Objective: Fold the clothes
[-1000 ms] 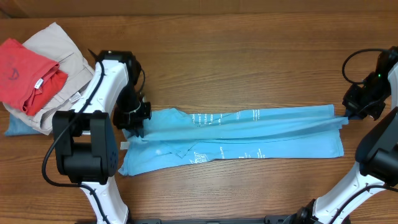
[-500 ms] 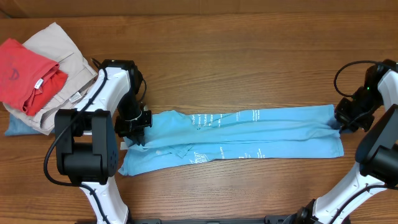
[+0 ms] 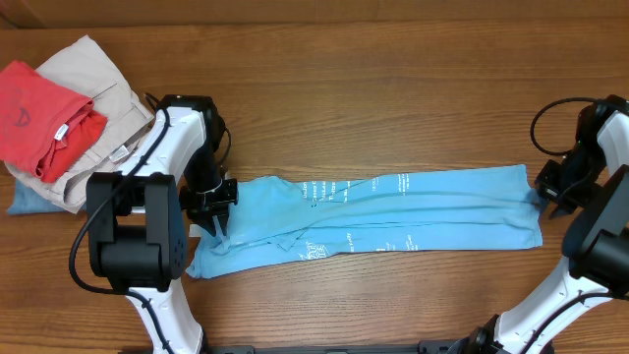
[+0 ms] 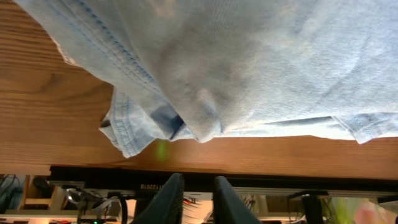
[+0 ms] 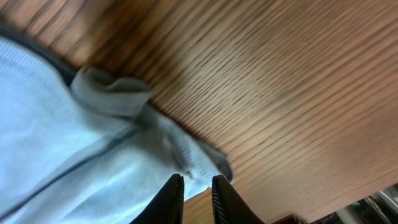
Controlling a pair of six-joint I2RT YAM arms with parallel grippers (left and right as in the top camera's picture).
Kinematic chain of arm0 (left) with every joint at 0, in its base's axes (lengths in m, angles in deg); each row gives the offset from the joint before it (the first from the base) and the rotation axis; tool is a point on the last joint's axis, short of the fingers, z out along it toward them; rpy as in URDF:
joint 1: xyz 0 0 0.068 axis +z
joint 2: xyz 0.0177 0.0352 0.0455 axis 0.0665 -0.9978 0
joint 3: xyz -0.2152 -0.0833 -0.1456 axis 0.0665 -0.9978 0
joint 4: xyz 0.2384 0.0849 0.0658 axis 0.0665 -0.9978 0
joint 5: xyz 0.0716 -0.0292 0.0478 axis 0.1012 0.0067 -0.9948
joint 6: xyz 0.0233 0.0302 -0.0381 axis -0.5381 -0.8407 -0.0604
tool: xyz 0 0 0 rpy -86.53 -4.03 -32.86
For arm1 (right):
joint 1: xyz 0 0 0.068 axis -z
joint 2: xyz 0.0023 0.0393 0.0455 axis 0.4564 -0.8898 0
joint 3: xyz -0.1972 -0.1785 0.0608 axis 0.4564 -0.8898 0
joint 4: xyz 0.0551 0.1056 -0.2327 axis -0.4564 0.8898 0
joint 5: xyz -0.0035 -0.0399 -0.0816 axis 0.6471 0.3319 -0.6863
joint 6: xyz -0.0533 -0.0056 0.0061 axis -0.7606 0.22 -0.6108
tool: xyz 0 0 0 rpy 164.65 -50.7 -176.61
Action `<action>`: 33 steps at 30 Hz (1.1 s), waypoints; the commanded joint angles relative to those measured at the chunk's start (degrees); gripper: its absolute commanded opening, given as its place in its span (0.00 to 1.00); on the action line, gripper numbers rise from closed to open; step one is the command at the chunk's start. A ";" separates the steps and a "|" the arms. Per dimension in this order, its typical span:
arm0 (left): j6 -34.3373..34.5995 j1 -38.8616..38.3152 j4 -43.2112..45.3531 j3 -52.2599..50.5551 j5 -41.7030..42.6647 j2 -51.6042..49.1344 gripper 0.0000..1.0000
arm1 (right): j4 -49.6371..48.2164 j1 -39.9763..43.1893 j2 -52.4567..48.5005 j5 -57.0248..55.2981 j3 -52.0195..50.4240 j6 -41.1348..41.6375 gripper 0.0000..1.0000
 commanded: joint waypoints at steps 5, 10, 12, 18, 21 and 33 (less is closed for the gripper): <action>0.79 -0.33 2.34 4.83 -1.36 7.69 0.18 | -2.21 0.63 2.08 4.96 -0.11 -2.27 0.29; 0.79 -0.39 6.29 7.04 2.10 11.58 0.31 | -2.12 2.84 2.10 15.58 -0.07 -8.26 0.47; 0.76 -0.39 7.23 7.04 3.91 11.74 0.33 | -1.97 4.35 2.10 19.26 -0.07 -10.21 0.53; 0.76 -0.55 9.31 4.85 6.19 11.54 0.33 | -1.73 8.39 2.10 22.47 -0.09 -10.62 0.69; 0.79 -0.55 10.71 3.37 6.21 11.54 0.33 | -2.01 9.14 2.08 24.15 -0.15 -12.55 0.72; 0.55 -0.72 13.57 -0.61 6.19 11.54 0.32 | -9.86 9.07 2.08 24.17 -7.54 -16.20 0.84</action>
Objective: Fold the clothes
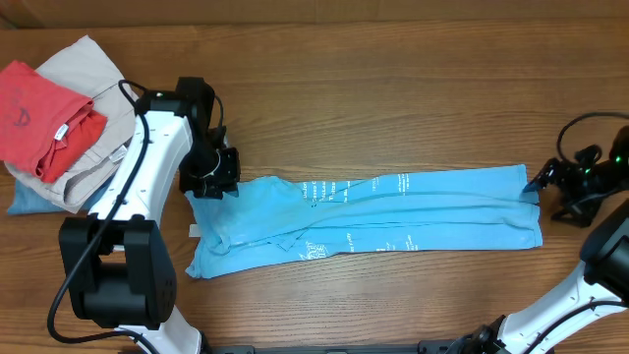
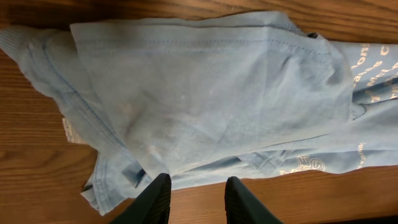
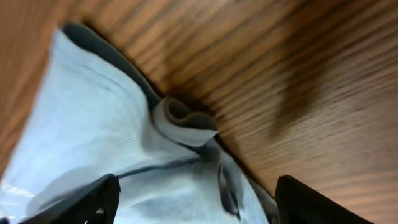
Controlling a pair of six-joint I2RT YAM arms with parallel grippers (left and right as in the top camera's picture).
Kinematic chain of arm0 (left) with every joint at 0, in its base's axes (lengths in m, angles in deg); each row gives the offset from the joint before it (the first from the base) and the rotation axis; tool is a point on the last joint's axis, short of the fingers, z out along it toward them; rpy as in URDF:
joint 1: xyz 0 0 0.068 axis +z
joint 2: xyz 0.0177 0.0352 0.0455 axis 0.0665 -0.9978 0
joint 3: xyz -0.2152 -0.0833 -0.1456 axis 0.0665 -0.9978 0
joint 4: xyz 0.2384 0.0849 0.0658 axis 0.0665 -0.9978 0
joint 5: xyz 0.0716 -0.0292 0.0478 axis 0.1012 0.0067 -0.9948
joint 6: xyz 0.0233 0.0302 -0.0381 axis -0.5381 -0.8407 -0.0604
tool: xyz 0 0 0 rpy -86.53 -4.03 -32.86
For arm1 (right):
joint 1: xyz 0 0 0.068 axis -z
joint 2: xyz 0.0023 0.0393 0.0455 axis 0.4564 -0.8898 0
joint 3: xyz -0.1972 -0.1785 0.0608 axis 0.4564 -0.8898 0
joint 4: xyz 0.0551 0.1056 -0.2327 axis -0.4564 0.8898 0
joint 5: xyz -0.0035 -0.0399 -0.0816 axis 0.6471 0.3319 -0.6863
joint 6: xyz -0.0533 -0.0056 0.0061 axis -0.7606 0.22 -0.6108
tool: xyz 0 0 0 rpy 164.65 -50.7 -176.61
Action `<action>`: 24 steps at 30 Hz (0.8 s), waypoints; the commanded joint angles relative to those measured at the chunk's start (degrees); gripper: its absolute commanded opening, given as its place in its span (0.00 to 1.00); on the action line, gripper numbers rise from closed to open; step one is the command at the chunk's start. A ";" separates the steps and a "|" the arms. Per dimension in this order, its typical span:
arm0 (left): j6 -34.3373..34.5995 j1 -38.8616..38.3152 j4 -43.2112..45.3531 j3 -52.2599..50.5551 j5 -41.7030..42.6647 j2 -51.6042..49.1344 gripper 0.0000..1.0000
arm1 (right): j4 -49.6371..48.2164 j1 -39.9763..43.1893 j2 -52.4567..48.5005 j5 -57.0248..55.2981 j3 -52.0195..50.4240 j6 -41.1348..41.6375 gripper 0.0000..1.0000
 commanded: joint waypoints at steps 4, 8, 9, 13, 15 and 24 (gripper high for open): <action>-0.07 -0.70 0.17 -0.81 0.72 0.20 0.32 | -4.87 -0.15 1.95 1.90 -8.55 -1.42 0.84; -0.07 -0.70 0.35 -0.81 0.72 0.20 0.32 | -5.07 -0.42 1.92 4.98 -10.62 -1.40 0.77; -0.07 -0.70 0.46 -0.81 0.72 0.20 0.33 | -4.74 -0.50 1.92 5.57 -10.78 -1.40 0.70; -0.02 -0.70 0.55 -0.81 0.76 0.20 0.32 | -4.74 -0.55 1.95 5.88 -10.71 -1.40 0.25; -0.04 -0.70 0.55 -0.81 0.74 0.20 0.31 | -5.35 -0.55 1.95 5.86 -10.71 -1.36 0.08; -0.07 0.09 1.40 1.16 0.76 0.24 0.28 | -5.53 0.37 1.97 3.23 -1.11 2.86 0.04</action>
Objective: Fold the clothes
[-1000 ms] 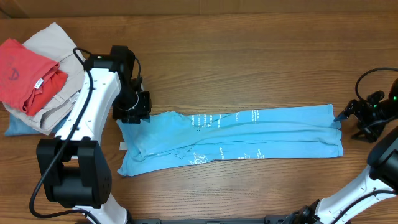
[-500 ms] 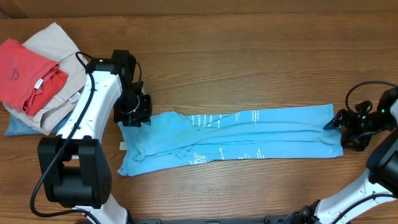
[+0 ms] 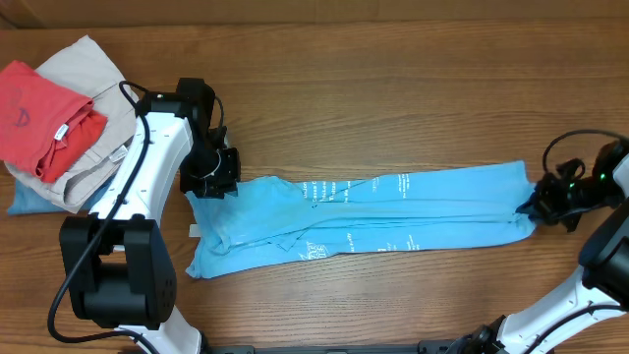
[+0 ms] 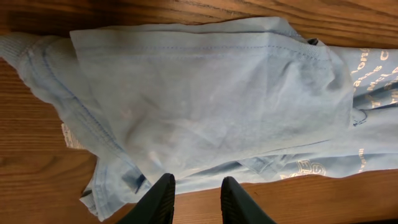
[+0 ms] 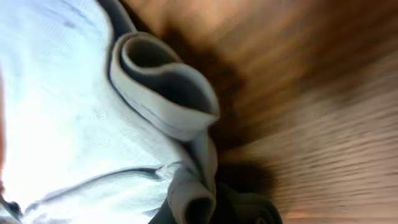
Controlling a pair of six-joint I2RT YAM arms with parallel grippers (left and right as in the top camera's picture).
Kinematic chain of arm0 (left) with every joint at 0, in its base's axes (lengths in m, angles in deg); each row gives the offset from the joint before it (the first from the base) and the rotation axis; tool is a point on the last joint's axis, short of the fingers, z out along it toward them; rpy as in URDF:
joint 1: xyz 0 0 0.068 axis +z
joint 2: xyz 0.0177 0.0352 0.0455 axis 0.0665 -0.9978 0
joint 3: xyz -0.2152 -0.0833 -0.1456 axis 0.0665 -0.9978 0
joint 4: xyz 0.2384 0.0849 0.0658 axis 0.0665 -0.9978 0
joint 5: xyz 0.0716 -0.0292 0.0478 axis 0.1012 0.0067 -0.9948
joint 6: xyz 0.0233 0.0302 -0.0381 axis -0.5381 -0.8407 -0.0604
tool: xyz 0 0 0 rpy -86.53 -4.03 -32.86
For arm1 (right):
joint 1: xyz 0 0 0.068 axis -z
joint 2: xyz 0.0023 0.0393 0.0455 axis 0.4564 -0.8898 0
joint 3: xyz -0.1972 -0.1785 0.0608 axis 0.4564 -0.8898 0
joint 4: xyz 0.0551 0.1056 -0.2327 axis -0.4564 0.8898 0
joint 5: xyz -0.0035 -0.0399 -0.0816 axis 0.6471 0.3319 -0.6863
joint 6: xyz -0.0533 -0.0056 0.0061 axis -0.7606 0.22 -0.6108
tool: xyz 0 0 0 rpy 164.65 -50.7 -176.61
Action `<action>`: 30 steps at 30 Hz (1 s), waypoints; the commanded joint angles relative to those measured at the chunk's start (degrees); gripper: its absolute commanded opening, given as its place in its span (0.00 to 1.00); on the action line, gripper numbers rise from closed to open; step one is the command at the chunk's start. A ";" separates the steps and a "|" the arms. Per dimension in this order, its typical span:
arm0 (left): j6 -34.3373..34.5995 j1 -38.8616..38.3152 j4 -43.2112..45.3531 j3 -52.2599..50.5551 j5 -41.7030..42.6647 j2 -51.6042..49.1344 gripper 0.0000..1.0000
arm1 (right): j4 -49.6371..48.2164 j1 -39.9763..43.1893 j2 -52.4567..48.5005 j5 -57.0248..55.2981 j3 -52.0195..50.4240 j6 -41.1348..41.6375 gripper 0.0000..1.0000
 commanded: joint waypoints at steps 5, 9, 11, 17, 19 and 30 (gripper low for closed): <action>-0.07 0.79 0.20 4.79 0.72 0.24 0.29 | 2.97 1.68 0.13 -10.64 17.46 7.45 0.04; 0.04 0.81 0.20 6.10 0.70 0.24 0.30 | 8.15 1.66 0.13 -14.14 24.92 8.11 0.04; 0.17 0.81 0.20 6.12 0.72 0.24 0.30 | 10.91 0.87 0.13 -13.25 27.10 7.85 0.04; 0.17 0.81 0.00 6.12 1.16 0.24 0.31 | 15.52 -5.11 0.44 -11.56 27.71 4.74 0.04; 0.17 0.79 -0.07 6.12 1.14 0.24 0.31 | 16.83 -8.50 0.44 -11.58 27.71 3.80 0.04; 0.15 0.81 0.02 6.12 1.11 0.24 0.31 | 25.18 -31.43 0.44 -14.49 27.47 2.08 0.04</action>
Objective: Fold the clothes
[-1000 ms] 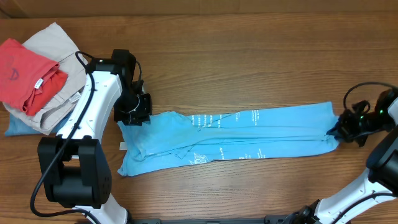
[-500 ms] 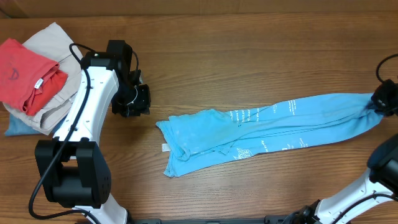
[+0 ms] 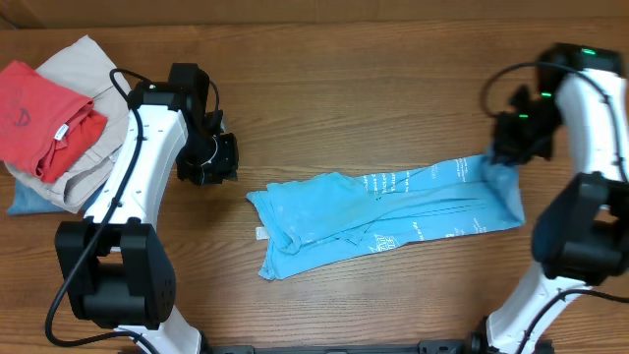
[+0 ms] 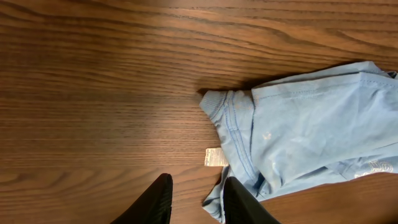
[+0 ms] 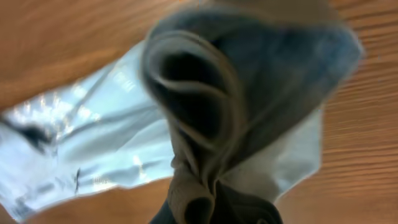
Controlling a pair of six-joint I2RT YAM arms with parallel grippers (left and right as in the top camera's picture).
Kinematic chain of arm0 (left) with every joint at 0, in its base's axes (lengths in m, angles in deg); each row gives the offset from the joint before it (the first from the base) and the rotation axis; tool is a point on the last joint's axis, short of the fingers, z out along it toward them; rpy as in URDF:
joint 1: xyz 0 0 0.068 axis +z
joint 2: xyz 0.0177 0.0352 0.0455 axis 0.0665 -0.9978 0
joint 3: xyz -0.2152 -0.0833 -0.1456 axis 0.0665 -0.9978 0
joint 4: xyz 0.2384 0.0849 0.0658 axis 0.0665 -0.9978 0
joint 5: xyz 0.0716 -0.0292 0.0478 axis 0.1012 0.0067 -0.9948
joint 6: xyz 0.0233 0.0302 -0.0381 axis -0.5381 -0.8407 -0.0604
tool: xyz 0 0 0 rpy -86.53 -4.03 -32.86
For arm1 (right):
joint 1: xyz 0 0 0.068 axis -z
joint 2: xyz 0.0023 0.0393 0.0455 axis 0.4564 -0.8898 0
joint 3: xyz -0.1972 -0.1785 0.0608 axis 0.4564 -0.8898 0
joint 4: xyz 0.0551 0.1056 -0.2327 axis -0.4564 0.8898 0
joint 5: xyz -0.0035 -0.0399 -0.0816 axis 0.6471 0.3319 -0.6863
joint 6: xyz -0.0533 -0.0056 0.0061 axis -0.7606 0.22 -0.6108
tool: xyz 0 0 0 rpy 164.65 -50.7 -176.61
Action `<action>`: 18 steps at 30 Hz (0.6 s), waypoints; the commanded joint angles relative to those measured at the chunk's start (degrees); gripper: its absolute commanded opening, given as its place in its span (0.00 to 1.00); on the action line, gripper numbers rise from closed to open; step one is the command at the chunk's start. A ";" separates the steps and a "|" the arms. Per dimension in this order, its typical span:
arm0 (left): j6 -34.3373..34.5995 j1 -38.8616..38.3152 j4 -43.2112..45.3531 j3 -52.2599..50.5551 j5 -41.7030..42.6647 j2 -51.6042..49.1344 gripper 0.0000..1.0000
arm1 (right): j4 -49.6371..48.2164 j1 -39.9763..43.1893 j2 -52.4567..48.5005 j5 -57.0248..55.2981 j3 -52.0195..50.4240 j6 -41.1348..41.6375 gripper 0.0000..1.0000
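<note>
A light blue shirt point(image 3: 393, 211) with white print lies lengthwise across the middle of the wooden table. Its right end is lifted off the wood, with my right gripper point(image 3: 506, 152) shut on it. In the right wrist view the bunched hem point(image 5: 199, 112) fills the frame and hides the right gripper point(image 5: 211, 208) fingertips. My left gripper point(image 3: 211, 162) hangs open over bare wood just left of the shirt's left end. The left wrist view shows the left gripper point(image 4: 196, 202) with nothing between its fingers, the shirt's collar end point(image 4: 311, 124) and a white tag point(image 4: 216, 157).
At the far left edge of the table point(image 3: 373, 79) sits a pile of folded clothes: a red shirt point(image 3: 39, 113) on a beige garment point(image 3: 98, 88), with a blue piece point(image 3: 25, 202) underneath.
My right gripper, shut on the shirt's right end, has moved up and to the left, lifting that end. The whole shirt has shifted right, away from my left gripper, which stays open.
First my left gripper was low on the shirt's left end and my right by the right hem, fingers close together. Then both stood open, left raised. Then the right shut on the right hem, and now holds it raised with the shirt shifted right.
</note>
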 commanded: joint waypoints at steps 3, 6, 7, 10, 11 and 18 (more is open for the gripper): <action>0.15 0.33 0.07 1.36 0.72 0.24 0.31 | 1.86 -9.77 0.59 -2.08 0.90 -0.79 0.04; 0.15 0.33 0.07 1.36 0.74 0.24 0.31 | 2.58 -14.64 0.59 -2.21 0.20 0.74 0.04; 0.15 0.33 0.07 1.36 0.72 0.24 0.31 | 2.62 -15.96 0.59 -2.19 -0.11 1.38 0.04; 0.15 0.33 0.09 1.36 0.72 0.24 0.31 | 2.86 -19.71 0.59 -2.21 -1.40 2.69 0.04; 0.15 0.33 0.07 1.36 0.72 0.24 0.31 | 2.86 -20.81 0.59 -2.21 -1.81 2.84 0.04; 0.15 0.33 0.04 1.36 0.74 0.24 0.31 | 1.88 -25.77 0.59 -2.16 -5.05 2.86 0.06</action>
